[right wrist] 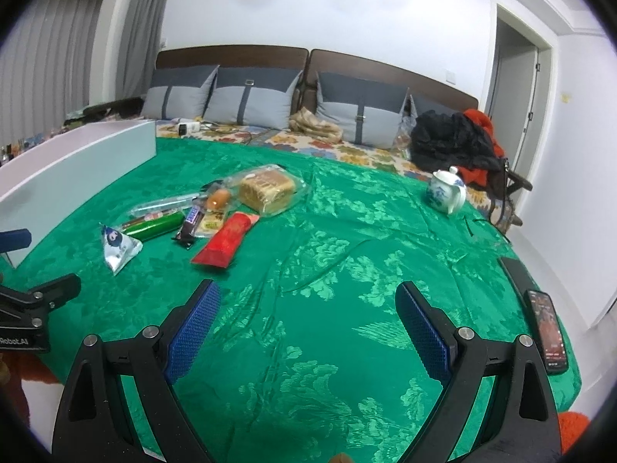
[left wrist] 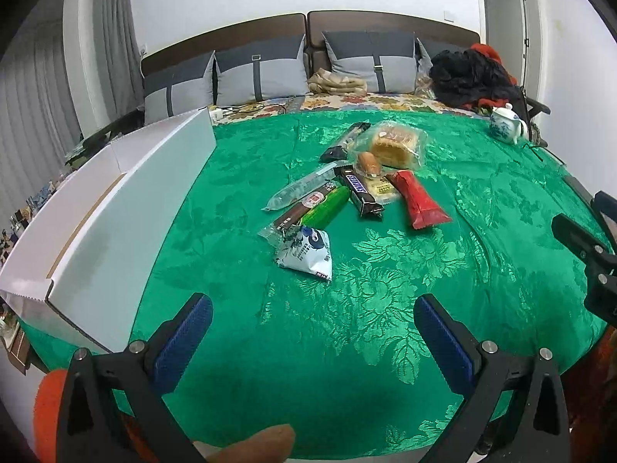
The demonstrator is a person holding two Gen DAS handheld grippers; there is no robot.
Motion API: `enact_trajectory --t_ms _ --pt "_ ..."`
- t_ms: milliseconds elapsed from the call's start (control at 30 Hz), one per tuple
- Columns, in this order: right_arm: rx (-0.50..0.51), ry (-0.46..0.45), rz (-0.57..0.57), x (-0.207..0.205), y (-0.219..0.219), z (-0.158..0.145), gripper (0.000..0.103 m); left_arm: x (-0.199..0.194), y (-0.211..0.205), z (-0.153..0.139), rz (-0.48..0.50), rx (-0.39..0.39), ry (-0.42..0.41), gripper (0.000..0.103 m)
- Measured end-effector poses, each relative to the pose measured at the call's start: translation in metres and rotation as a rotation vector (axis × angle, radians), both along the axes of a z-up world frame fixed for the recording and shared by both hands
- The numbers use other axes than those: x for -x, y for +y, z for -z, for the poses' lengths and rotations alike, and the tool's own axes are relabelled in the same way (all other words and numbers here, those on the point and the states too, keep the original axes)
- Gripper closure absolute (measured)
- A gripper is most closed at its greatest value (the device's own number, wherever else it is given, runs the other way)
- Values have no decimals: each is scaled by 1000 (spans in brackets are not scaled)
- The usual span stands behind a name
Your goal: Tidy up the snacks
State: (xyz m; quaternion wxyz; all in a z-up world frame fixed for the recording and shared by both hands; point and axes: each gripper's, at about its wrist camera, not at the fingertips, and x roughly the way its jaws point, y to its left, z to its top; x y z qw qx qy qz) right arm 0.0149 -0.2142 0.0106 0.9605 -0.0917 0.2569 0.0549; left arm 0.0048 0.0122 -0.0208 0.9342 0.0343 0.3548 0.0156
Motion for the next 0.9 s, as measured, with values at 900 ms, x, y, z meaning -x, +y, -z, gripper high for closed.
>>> enact_trajectory --t_ms 900 --pt "-6 5 -28 -1 3 1 9 -3 13 4 -38 -8 20 0"
